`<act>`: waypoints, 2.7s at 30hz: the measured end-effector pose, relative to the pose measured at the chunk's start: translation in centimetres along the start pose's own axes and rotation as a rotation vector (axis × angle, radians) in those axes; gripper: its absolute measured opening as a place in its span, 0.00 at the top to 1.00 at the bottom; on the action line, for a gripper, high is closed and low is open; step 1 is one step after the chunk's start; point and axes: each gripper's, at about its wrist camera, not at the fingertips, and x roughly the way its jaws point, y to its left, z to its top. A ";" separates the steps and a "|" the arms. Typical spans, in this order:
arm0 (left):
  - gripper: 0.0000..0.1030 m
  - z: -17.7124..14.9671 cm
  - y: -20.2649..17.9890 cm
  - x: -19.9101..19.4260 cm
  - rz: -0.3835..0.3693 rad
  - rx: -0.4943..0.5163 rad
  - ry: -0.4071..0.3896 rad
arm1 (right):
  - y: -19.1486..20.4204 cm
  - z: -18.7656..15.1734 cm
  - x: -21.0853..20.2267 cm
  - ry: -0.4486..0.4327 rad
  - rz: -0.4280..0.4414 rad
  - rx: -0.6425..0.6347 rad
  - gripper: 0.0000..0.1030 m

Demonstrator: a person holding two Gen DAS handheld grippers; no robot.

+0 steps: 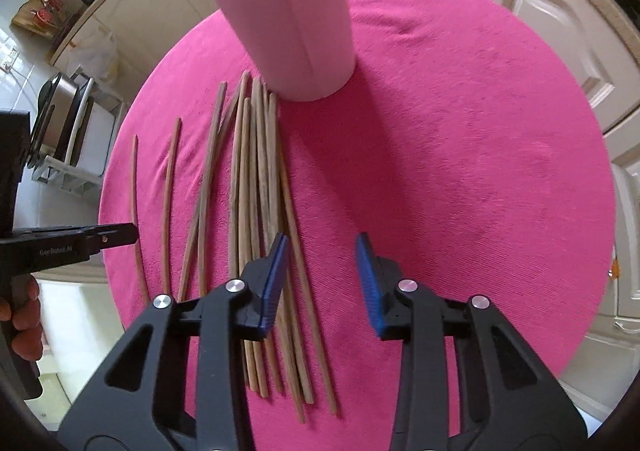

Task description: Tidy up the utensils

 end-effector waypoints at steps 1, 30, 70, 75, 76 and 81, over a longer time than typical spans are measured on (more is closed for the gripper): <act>0.91 0.3 -0.1 0.1 -0.004 -0.001 0.003 | 0.1 0.1 0.1 0.005 0.003 -0.003 0.67; 1.00 1.5 -2.1 1.2 -0.032 0.072 0.031 | 2.8 2.1 3.9 0.164 -0.062 -0.183 0.70; 1.00 3.7 -2.6 -1.6 -0.038 0.106 -0.004 | -4.1 0.7 1.0 0.144 0.096 0.113 0.94; 1.00 3.3 -0.8 -0.3 -0.043 0.024 0.034 | -1.1 1.3 2.0 0.166 0.005 -0.005 0.84; 1.00 3.1 -0.3 -0.2 -0.038 0.011 0.037 | -0.7 1.3 2.3 0.170 -0.009 -0.017 0.80; 0.99 2.6 0.7 0.7 -0.017 -0.022 0.050 | 0.6 1.6 3.4 0.190 -0.027 -0.045 0.62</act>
